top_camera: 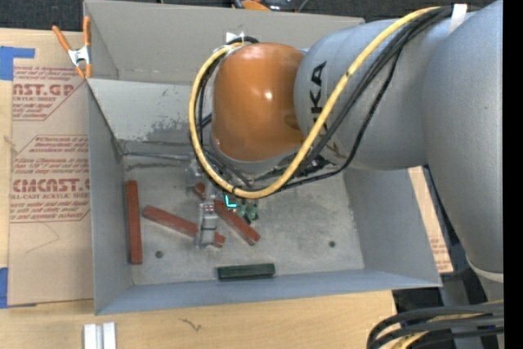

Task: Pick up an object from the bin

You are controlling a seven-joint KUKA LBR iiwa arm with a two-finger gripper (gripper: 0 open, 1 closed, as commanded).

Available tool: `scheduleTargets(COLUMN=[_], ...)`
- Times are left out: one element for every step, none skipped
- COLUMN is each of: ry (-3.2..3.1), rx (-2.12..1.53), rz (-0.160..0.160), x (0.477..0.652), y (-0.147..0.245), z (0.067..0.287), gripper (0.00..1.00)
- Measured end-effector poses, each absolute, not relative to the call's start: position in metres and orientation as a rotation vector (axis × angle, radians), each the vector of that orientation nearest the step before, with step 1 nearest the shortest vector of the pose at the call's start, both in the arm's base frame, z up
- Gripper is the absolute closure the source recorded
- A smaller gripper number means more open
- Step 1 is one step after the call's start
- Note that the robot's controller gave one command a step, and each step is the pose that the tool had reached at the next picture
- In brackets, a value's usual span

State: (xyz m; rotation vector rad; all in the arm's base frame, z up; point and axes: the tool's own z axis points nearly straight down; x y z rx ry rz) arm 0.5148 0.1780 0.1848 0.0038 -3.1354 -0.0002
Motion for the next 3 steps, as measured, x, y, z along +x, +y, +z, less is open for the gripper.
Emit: scheduleTargets(ry=[-3.134, -3.141, -3.150], rx=[0.017, 0.016, 0.075], rz=[0.002, -0.003, -0.005], x=[0.515, 0.518, 0.517], y=[0.165, 0.166, 0.189], z=[0.068, 0.072, 0.226], gripper=[0.00, 1.00, 1.00])
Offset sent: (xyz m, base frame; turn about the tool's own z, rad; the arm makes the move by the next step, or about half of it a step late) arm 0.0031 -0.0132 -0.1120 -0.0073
